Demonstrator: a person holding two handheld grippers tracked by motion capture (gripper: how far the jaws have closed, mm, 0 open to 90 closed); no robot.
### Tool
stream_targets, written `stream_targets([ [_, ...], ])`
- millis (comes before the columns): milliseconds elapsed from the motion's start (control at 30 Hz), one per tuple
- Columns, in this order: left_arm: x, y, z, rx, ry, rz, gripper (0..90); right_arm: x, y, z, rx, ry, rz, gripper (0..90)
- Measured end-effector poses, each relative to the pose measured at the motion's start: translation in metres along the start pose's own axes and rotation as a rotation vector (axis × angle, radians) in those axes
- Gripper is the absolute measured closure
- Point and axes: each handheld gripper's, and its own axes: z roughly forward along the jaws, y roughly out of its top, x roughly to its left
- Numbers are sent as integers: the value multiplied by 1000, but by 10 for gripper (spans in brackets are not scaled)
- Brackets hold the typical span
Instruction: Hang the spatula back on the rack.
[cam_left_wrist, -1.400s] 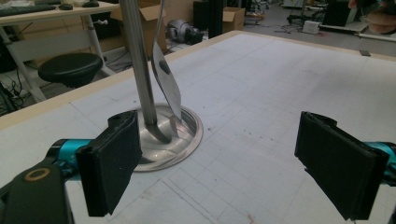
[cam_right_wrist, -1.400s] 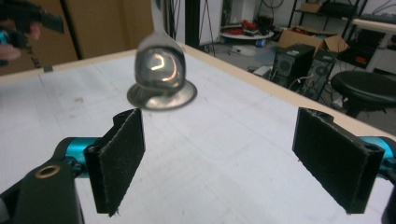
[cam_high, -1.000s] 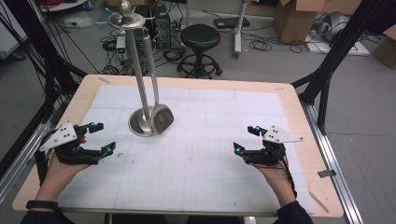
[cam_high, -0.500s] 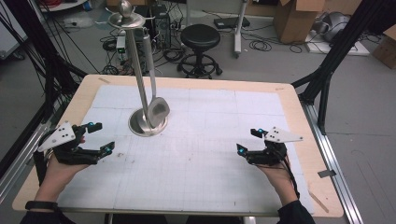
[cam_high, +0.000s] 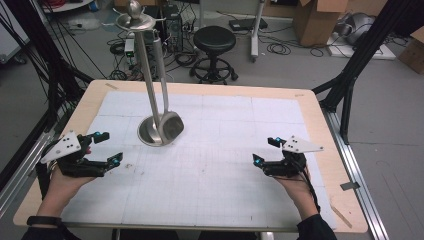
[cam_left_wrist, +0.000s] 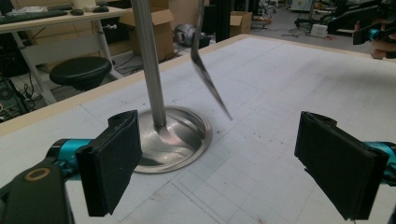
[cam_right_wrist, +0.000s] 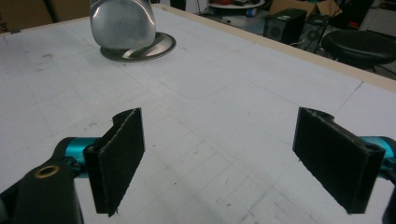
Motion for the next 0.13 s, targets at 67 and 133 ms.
stream_targets([
  [67, 0, 0, 0, 0, 0, -3, 151, -1, 0, 0, -3, 2, 3, 161],
  [133, 0, 0, 0, -1, 1, -2, 151, -1, 0, 0, -2, 0, 6, 161],
])
